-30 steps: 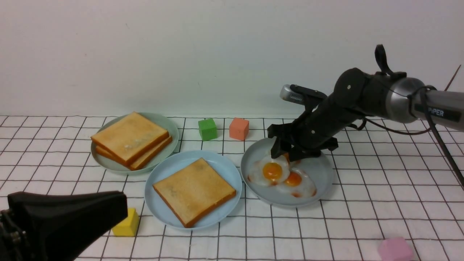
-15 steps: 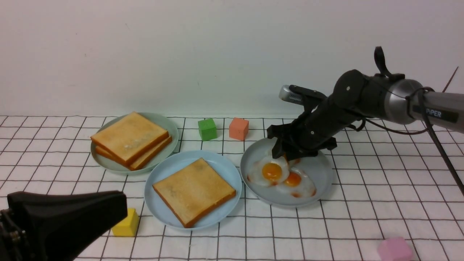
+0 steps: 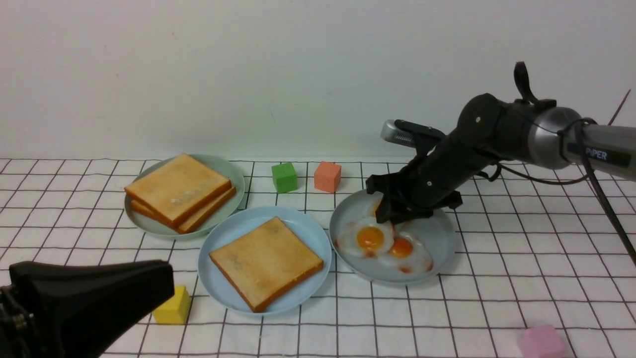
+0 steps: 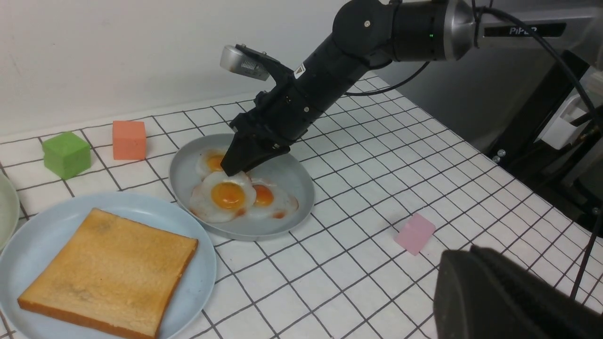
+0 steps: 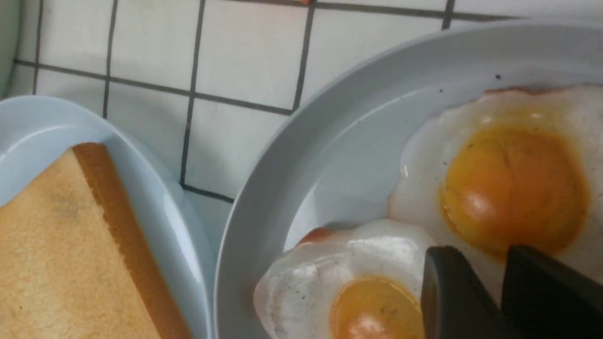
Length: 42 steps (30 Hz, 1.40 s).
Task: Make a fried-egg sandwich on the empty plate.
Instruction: Use the right arm to grab a fried egg, then use the right arm to place the fried egg on the slice of bread in the middle
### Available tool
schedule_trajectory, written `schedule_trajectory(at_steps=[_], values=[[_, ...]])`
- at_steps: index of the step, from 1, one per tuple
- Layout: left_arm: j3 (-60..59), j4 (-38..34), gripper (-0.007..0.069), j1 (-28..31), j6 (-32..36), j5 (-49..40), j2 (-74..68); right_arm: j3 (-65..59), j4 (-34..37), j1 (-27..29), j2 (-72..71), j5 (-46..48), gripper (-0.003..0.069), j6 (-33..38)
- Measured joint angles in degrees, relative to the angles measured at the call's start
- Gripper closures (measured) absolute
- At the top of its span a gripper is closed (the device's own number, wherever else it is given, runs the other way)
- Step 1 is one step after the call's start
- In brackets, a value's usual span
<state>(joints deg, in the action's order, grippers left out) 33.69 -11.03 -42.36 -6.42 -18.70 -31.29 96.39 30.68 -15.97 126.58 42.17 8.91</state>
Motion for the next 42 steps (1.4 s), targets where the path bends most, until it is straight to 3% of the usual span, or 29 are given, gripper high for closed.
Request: schedule_trajectory(at_steps=[7,12,27,31,35,39,42], values=[[0.00,0.00,0.0617,0.00,0.00,0.00,0.00,0.00,-0.18,0.00,-0.91,2.42,0.0503,0.00],[0.00,0.00,0.0613,0.00,0.00,0.07,0.00,0.00,-0.13,0.00,-1.70,3.31,0.0582,0.00],[0.00,3.43,0.0606,0.00,0.00,-0.64,0.00,-0.23,4.85,0.00,-12.64,11.23,0.0586,3.89],[0.00,8.46,0.0606,0.13,-0.75,-3.85,0.00,-0.23,8.50,-0.07,-17.05,13.54,0.0586,4.82],[0.00,16.55,0.0606,2.42,-6.73,-7.56,0.00,-0.23,14.22,-1.71,-18.02,14.15,0.0586,7.18],[0.00,29.48,0.0605,7.47,-21.04,-11.83,0.00,-0.23,20.35,-6.75,-14.94,10.72,0.0588,8.90],[0.00,33.51,0.0605,9.17,-25.30,-12.60,0.00,-0.23,22.33,-8.95,-11.48,7.44,0.0588,9.67]])
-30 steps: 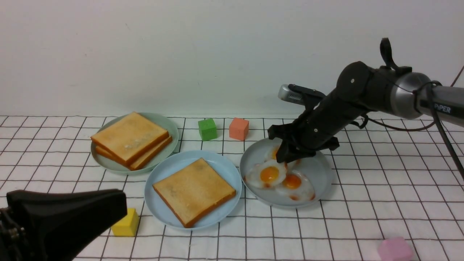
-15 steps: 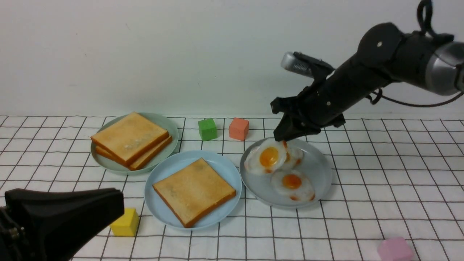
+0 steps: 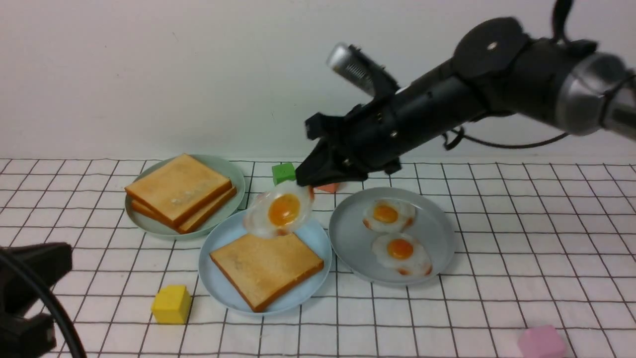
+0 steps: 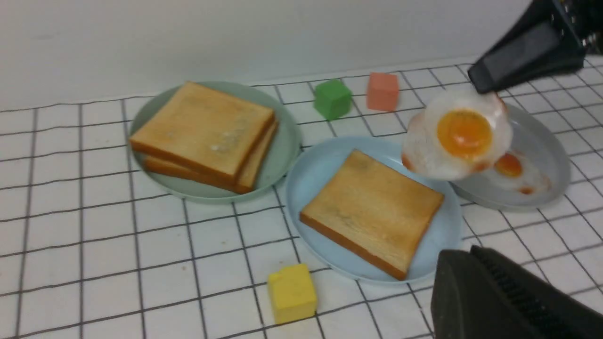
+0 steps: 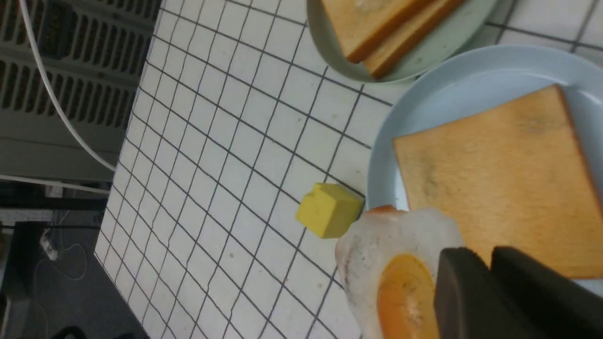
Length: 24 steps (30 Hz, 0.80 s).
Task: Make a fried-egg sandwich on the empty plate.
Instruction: Use the right arm to place the fried egg on the slice of bread in the middle
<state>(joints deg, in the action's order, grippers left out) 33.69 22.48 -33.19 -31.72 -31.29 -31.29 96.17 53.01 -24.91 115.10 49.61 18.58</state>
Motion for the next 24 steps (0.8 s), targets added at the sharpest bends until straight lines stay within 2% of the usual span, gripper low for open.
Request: schedule_trajectory(at_steps=[7,13,15,16,17,22,24], values=[[0.00,2.33,0.0605,0.52,-2.11,-0.04,0.00,0.00,6.40,-0.79,8.28,-5.86,0.0589,0.91],[0.00,2.33,0.0603,0.56,-2.11,0.02,0.00,0.00,8.01,-0.79,11.34,-6.51,0.0561,-0.28],[0.00,2.33,0.0601,0.56,-2.13,0.19,0.00,0.00,8.05,-0.79,12.29,-6.27,0.0481,-1.53],[0.00,2.33,0.0601,0.56,-2.13,0.19,0.00,0.00,7.97,-0.79,12.35,-6.27,0.0473,-1.64],[0.00,2.33,0.0599,0.58,-2.13,0.19,0.00,0.00,6.89,-0.79,12.58,-6.27,0.0398,-1.80],[0.00,2.50,0.0596,0.58,-1.93,-0.51,0.00,0.00,0.27,0.33,11.28,-3.91,0.0174,-1.92],[0.00,2.56,0.0594,0.58,-1.88,-1.68,0.00,0.00,-3.44,1.39,9.57,-1.84,0.0138,-2.14]])
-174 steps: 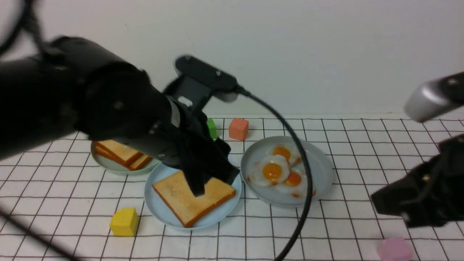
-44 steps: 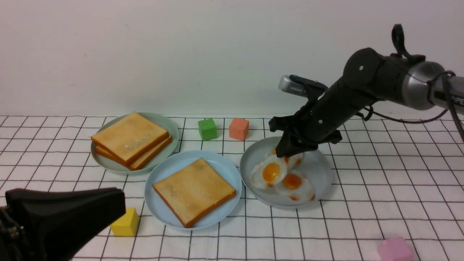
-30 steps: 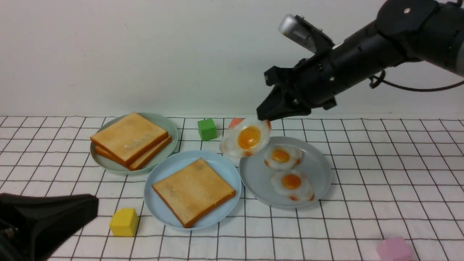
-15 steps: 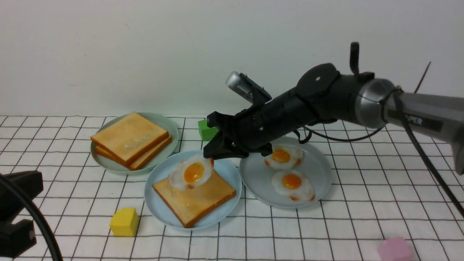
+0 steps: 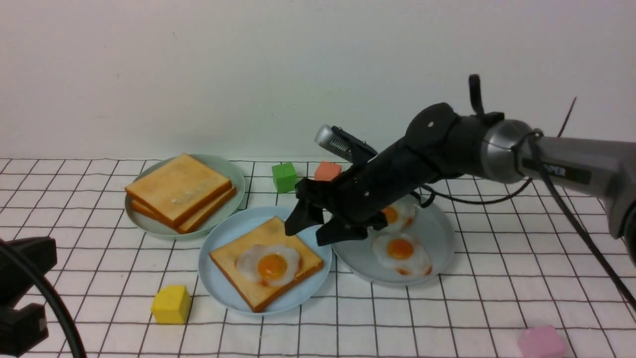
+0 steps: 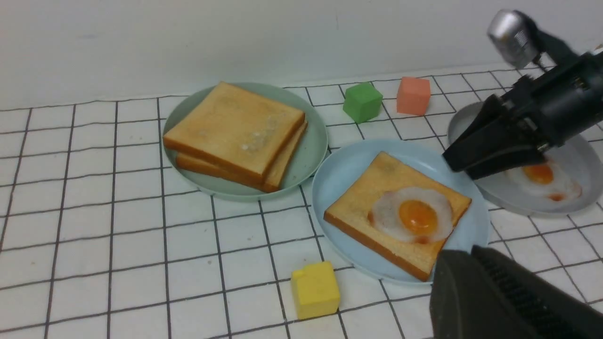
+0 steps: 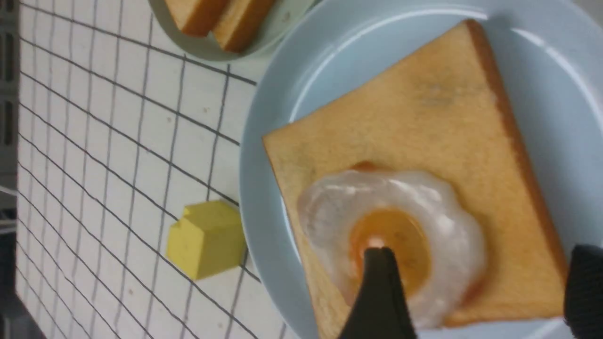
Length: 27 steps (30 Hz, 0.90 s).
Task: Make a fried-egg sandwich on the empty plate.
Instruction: Use the right arm to place the fried egg on the slice of bread in the middle, then use the left arm to grab a slice of bread
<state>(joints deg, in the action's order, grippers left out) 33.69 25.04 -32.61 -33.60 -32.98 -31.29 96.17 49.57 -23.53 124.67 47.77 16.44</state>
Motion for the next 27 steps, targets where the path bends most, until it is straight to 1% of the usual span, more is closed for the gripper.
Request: schedule_trajectory(at_steps=[2,3,5,6,7,8,9,11,12,13,15,17,19,22,25,27], values=[[-0.06,-0.14,0.0592,0.00,0.00,-0.98,0.00,0.00,-5.08,1.25,-2.75,2.37,0.0136,-1.31],[-0.06,-0.25,0.0592,0.00,0.00,-1.51,-0.08,0.00,-7.86,1.75,-4.26,3.59,0.0147,-2.17],[-0.10,-0.44,0.0590,0.00,0.29,-2.77,-1.05,0.00,-16.61,2.51,-9.19,7.79,0.0202,-5.16],[-0.10,-0.49,0.0589,0.00,0.65,-3.31,-2.07,-0.14,-20.43,2.58,-11.72,10.04,0.0244,-6.63],[-0.10,-0.49,0.0589,0.00,0.87,-3.95,-3.48,-0.51,-23.80,2.36,-14.35,12.32,0.0302,-7.98],[-0.10,-0.49,0.0589,0.00,0.87,-4.08,-3.79,-0.61,-23.80,2.29,-14.89,12.75,0.0302,-7.98],[-0.10,-1.23,0.0593,0.05,1.07,-4.98,-6.36,-1.88,-28.09,1.53,-19.30,15.69,0.0388,-9.56],[-0.10,-2.45,0.0604,0.05,1.07,-5.19,-9.42,-3.43,-30.83,0.37,-22.75,16.83,0.0462,-10.57],[0.06,-4.02,0.0627,0.05,1.41,-5.24,-12.84,-6.16,-32.72,-1.05,-26.85,17.16,0.0527,-11.06],[0.71,-5.31,0.0638,0.05,2.15,-5.40,-15.96,-8.47,-33.85,-2.27,-30.88,17.07,0.0573,-11.62],[2.37,-6.73,0.0638,0.05,3.21,-5.87,-20.34,-11.71,-34.36,-3.81,-34.97,16.58,0.0618,-12.32],[5.51,-8.17,0.0638,0.60,5.20,-7.03,-26.01,-15.98,-35.35,-5.63,-41.05,15.82,0.0648,-12.81],[9.10,-9.49,0.0638,2.29,7.81,-7.29,-30.06,-19.36,-35.86,-6.77,-46.17,15.54,0.0651,-12.93],[14.00,-13.02,0.0638,7.49,12.99,-6.29,-35.86,-22.82,-35.86,-7.56,-52.25,15.41,0.0651,-12.93],[20.40,-19.51,0.0638,14.81,23.47,-5.40,-43.07,-26.69,-36.20,-7.76,-58.56,15.03,0.0651,-12.93],[24.05,-24.60,0.0638,18.21,29.46,-5.19,-47.74,-28.88,-36.94,-7.76,-61.45,14.59,0.0648,-12.93]])
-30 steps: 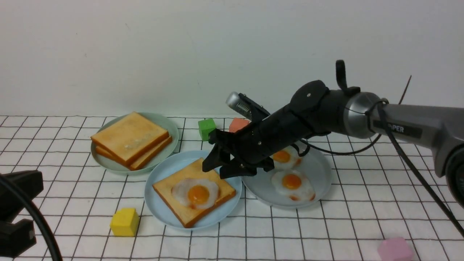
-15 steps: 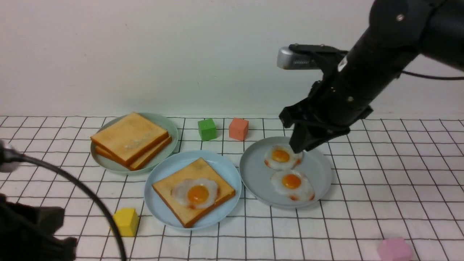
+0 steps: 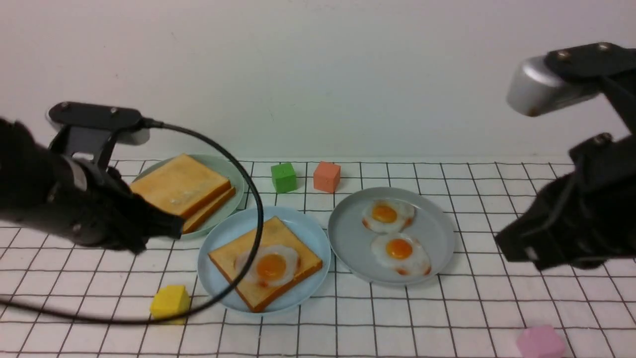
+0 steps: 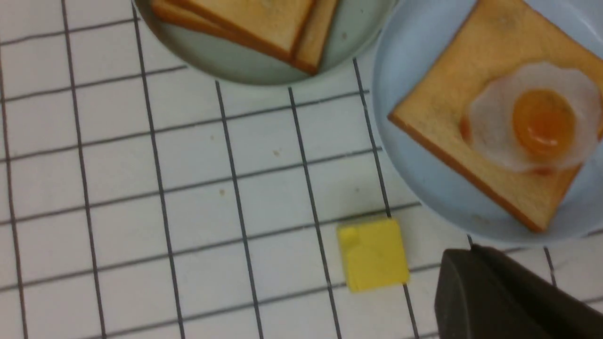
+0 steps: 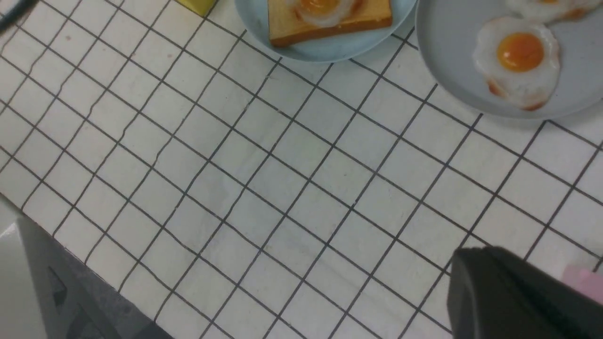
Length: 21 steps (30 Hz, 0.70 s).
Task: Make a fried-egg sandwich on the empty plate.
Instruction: Use the left arm to grab a slice of bread
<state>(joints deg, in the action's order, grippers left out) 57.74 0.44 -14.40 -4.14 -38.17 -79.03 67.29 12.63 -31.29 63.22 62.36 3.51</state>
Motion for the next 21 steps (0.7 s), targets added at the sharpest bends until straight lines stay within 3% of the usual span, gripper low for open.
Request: schedule_trajectory(at_steps=[4,9,15,16,17,21], values=[[7.51,-5.48,0.0638,3.70,8.73,0.75,-9.85,-3.37,-0.73,0.00,-4.26,-1.13,0.0645,0.00],[15.40,-3.69,0.0623,4.30,12.41,1.06,-19.93,-6.11,-1.00,0.00,-7.34,-1.50,0.0641,0.00],[22.27,2.82,0.0466,4.30,13.05,1.86,-29.41,-6.59,-1.05,0.00,-8.95,-0.27,0.0637,0.00],[23.17,4.49,0.0392,4.30,12.48,2.51,-30.87,-6.59,-1.05,0.00,-9.01,0.37,0.0635,-0.02],[23.17,4.71,0.0384,4.30,12.37,2.51,-31.02,-6.59,-1.05,0.00,-9.01,0.43,0.0634,-0.02],[23.69,8.54,0.0223,4.30,8.23,4.62,-33.84,-6.59,-0.98,0.00,-9.01,1.14,0.0629,-0.30]])
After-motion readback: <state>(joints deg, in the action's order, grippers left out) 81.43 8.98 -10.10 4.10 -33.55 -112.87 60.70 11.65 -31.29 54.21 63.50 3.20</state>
